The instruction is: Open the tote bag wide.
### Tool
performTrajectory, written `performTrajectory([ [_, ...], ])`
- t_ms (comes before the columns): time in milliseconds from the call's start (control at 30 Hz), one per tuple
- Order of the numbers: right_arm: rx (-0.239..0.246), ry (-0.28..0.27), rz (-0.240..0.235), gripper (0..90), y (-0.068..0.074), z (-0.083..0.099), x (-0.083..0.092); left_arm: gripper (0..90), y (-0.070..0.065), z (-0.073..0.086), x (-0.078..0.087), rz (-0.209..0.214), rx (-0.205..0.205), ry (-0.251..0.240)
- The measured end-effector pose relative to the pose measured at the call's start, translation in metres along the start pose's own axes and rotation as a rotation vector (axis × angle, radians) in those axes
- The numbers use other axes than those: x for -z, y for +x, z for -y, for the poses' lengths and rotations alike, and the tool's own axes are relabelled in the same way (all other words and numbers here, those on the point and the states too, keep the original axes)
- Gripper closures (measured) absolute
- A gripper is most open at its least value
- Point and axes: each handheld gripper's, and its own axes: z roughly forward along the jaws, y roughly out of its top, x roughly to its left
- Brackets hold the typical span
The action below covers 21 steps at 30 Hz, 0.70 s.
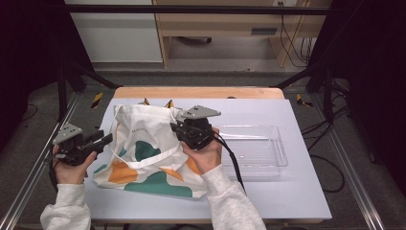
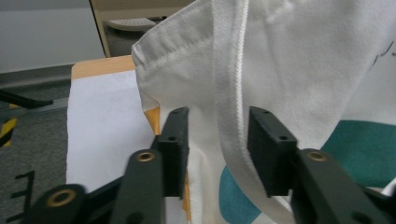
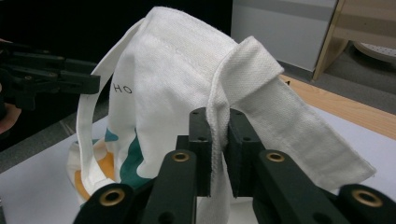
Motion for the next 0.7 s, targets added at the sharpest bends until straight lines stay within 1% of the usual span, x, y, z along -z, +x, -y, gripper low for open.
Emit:
performTrajectory([
  [33,0.004,0.003,-0.004,84.1,0.001,0.000,0.001,50.8,0.000,-0.001,0.001,0.002,0.007,-0.010],
  [67,0.010,0.005,-0.008,84.4,0.002,0.001,0.002,50.1,-0.001,-0.002,0.002,0.000,0.003,-0.016],
  [133,0.021,0.010,-0.018,84.8,0.004,0.004,0.004,45.6,-0.004,-0.003,0.003,-0.002,0.003,-0.018],
  [200,0.029,0.010,-0.032,84.8,0.006,0.007,0.006,45.0,-0.007,-0.005,0.005,0.008,0.001,-0.030],
  [233,0.029,0.010,-0.032,84.8,0.006,0.007,0.006,45.0,-0.007,-0.005,0.005,0.008,0.001,-0.030],
  [300,0.032,0.009,-0.044,84.8,0.009,0.011,0.008,45.0,-0.011,-0.007,0.008,0.014,-0.003,-0.053],
  [367,0.042,0.011,-0.054,84.7,0.011,0.015,0.010,44.3,-0.014,-0.009,0.010,0.034,0.000,-0.070],
  [400,0.041,0.010,-0.056,84.7,0.012,0.016,0.010,44.2,-0.019,-0.011,0.012,0.052,-0.007,-0.085],
  [433,0.041,0.010,-0.056,84.7,0.012,0.016,0.010,43.9,-0.019,-0.011,0.012,0.052,-0.007,-0.085],
  [467,0.039,0.008,-0.062,84.6,0.013,0.018,0.010,43.7,-0.022,-0.012,0.013,0.061,-0.010,-0.093],
  [500,0.039,0.010,-0.063,84.6,0.013,0.019,0.010,43.1,-0.028,-0.014,0.013,0.079,-0.017,-0.097],
  [533,0.038,0.010,-0.066,84.6,0.014,0.020,0.009,42.7,-0.028,-0.014,0.013,0.079,-0.017,-0.097],
  [633,0.038,0.012,-0.071,84.5,0.015,0.024,0.008,41.9,-0.039,-0.016,0.013,0.111,-0.042,-0.100],
  [667,0.038,0.013,-0.070,84.3,0.016,0.025,0.008,41.9,-0.046,-0.016,0.012,0.125,-0.064,-0.092],
  [700,0.038,0.013,-0.070,84.3,0.016,0.025,0.008,41.9,-0.046,-0.016,0.012,0.125,-0.064,-0.092],
])
